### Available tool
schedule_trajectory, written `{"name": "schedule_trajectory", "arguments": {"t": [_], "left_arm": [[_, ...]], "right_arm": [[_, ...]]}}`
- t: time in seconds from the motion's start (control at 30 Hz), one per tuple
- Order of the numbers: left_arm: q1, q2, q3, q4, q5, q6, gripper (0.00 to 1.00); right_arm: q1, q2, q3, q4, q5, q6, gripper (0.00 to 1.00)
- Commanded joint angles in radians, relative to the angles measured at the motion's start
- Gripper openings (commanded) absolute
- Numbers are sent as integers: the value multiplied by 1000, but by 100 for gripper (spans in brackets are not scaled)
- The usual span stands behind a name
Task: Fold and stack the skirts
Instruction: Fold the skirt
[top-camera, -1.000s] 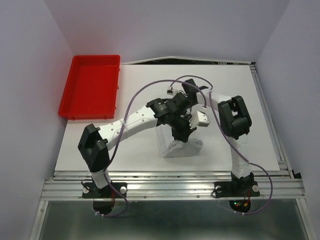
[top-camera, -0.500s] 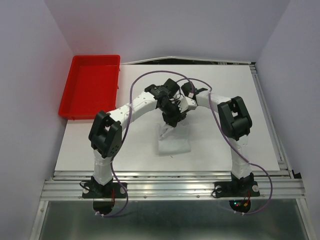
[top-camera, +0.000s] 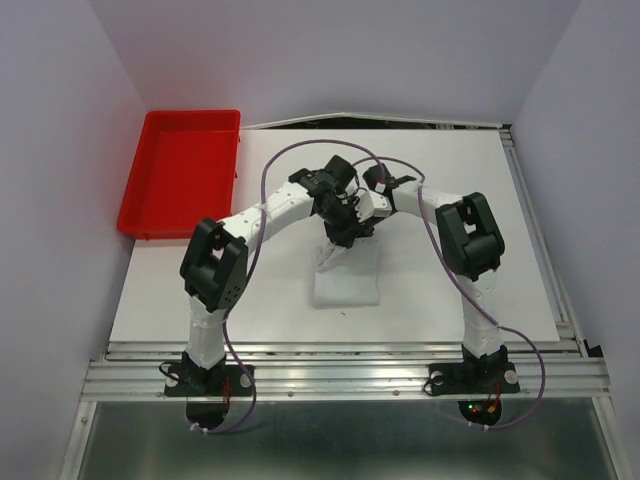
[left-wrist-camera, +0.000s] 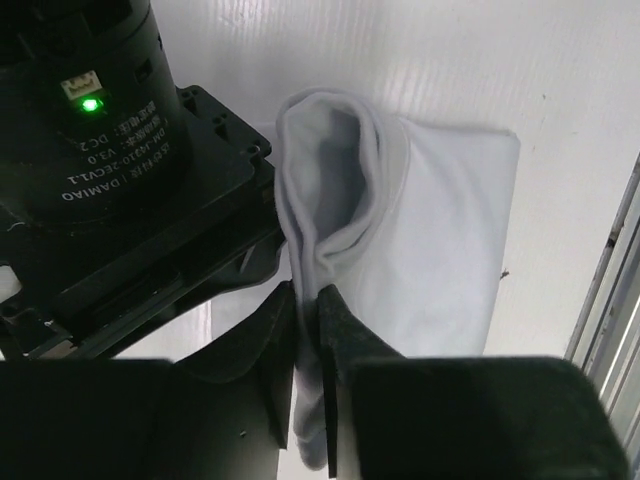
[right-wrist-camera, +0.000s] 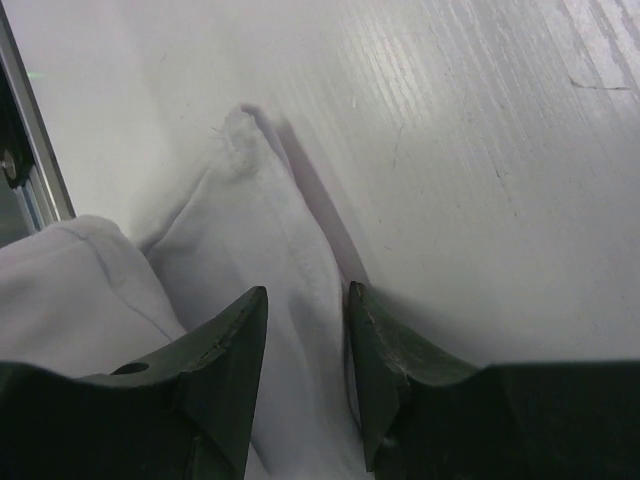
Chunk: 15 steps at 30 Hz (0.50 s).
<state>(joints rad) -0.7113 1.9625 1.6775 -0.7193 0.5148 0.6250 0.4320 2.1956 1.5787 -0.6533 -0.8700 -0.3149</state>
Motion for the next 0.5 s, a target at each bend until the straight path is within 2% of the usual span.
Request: {"name": "schedule_trajectory", "arguments": {"t": [0.0,0.1,0.13,0.17,0.37,0.47], "left_arm": [[21,16,4,41,-33,-1,31],[71,-5,30,44,-64,-27,39],[87,-25,37,38,-65,-30,40],[110,-37,42,28,-74,-37,42],[145,-194,-13,66,-105,-77,45],[151,-261,-79,101,-104,-166,47]], "right_arm": [[5,10,10,-39,40,0,46],[5,6,35,-32,97,28,52],[5,4,46,-31,117,42,59],[5,0,65,-17,158,60,62],[-30,-39,184,38,327,155,74],[-42,-92,234,70,448,186,80]]}}
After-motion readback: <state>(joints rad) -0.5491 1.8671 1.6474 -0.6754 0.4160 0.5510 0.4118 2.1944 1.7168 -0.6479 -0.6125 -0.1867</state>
